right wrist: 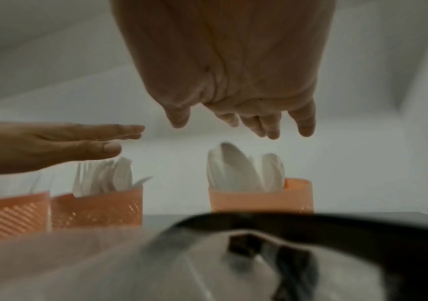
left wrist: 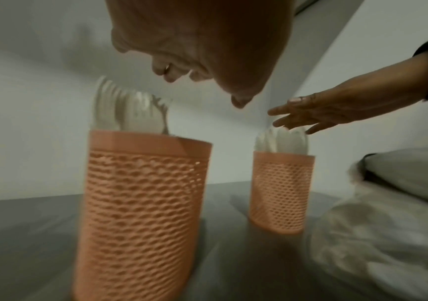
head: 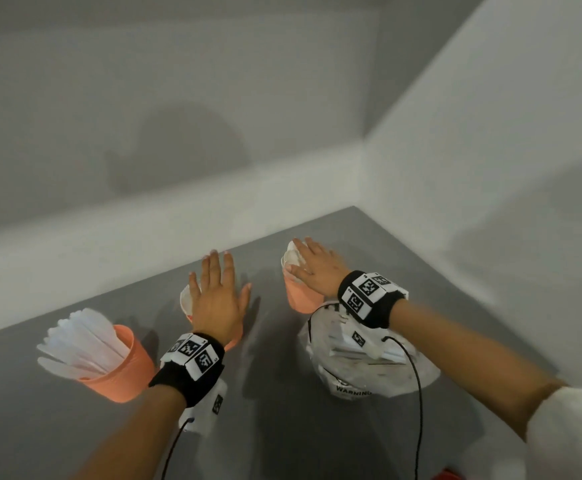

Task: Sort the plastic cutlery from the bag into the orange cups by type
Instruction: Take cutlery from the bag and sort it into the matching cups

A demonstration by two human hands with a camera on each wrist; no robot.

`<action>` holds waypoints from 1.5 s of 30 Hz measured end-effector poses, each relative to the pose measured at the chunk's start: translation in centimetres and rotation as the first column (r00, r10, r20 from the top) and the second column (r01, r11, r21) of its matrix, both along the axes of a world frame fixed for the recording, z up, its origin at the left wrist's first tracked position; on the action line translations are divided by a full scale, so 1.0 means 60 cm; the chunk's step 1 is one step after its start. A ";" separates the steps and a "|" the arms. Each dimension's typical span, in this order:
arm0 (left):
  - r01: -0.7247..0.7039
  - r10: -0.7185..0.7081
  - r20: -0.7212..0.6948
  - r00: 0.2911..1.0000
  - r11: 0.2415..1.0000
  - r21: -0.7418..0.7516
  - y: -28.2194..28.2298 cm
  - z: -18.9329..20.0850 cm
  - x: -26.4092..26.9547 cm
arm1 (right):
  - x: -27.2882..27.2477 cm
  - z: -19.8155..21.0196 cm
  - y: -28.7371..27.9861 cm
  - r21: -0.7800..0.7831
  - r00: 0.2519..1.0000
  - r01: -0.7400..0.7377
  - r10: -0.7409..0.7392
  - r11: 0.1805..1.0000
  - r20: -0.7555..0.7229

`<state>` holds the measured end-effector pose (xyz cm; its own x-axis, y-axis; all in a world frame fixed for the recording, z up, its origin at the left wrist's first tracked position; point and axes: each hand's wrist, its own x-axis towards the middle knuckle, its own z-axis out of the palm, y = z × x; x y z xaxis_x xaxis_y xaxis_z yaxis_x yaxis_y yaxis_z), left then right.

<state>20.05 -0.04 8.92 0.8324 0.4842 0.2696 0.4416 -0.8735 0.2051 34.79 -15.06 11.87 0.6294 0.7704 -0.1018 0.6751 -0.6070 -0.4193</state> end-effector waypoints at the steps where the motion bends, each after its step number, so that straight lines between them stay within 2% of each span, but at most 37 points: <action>1: 0.087 -0.082 0.100 0.992 0.995 -0.041 -0.014 0.006 0.002 | -0.003 0.011 -0.015 0.065 1.000 -0.002 0.002 0.998 -0.012; 3: 0.260 -0.212 0.255 0.943 0.950 -0.173 -0.043 0.014 0.010 | -0.012 0.026 -0.048 0.148 0.998 -0.018 0.026 0.989 -0.052; 5: 0.383 -0.298 0.285 0.911 0.867 -0.318 -0.077 0.020 0.021 | -0.020 0.030 -0.084 0.118 0.993 -0.053 0.065 0.992 -0.096; 7: 0.458 -0.362 0.292 0.885 0.789 -0.411 -0.112 0.014 0.032 | -0.031 0.024 -0.119 0.008 0.979 -0.083 0.083 0.997 -0.188; 9: 0.495 -0.414 0.273 0.869 0.740 -0.454 -0.140 -0.006 0.044 | -0.047 0.006 -0.147 -0.181 0.975 -0.131 0.093 0.975 -0.201; 11: 0.423 -0.443 0.083 0.893 0.760 -0.494 -0.159 -0.027 0.049 | -0.059 -0.017 -0.167 -0.365 0.990 -0.107 0.066 0.925 -0.124; 13: 0.291 -0.427 -0.140 0.893 0.787 -0.544 -0.173 -0.040 0.048 | -0.060 -0.042 -0.186 -0.437 0.999 -0.026 0.005 0.899 -0.048; 14: 0.257 -0.429 -0.200 0.881 0.788 -0.560 -0.177 -0.043 0.046 | -0.061 -0.050 -0.194 -0.443 0.999 0.021 -0.032 0.896 -0.018; 17: 0.242 -0.469 -0.272 0.840 0.774 -0.585 -0.189 -0.040 0.046 | -0.062 -0.065 -0.204 -0.414 0.991 0.125 -0.131 0.902 0.014; 22: 0.335 -0.516 -0.160 0.841 0.732 -0.593 -0.195 -0.007 0.048 | -0.048 -0.076 -0.184 -0.321 0.965 0.204 -0.245 0.925 -0.092; 25: 0.388 -0.536 -0.092 0.839 0.709 -0.589 -0.198 0.003 0.038 | -0.039 -0.086 -0.176 -0.289 0.965 0.202 -0.241 0.936 -0.106; 32: 0.389 -0.502 -0.062 0.862 0.736 -0.553 -0.189 0.009 0.034 | -0.031 -0.087 -0.169 -0.322 0.949 0.200 -0.265 0.925 -0.173; 40: 0.320 -0.423 -0.049 0.905 0.752 -0.576 -0.181 0.013 0.041 | -0.036 -0.084 -0.185 -0.136 0.955 0.152 -0.181 0.979 -0.235; 45: 0.265 -0.406 -0.066 0.912 0.704 -0.659 -0.192 0.019 0.044 | -0.031 -0.087 -0.212 -0.102 0.929 0.198 -0.220 0.975 -0.297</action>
<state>22.71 -11.56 10.08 0.9719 0.1605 -0.1722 0.2353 -0.6745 0.6998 32.93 -27.78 6.66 0.7059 0.6088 -0.3621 0.3761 -0.7553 -0.5366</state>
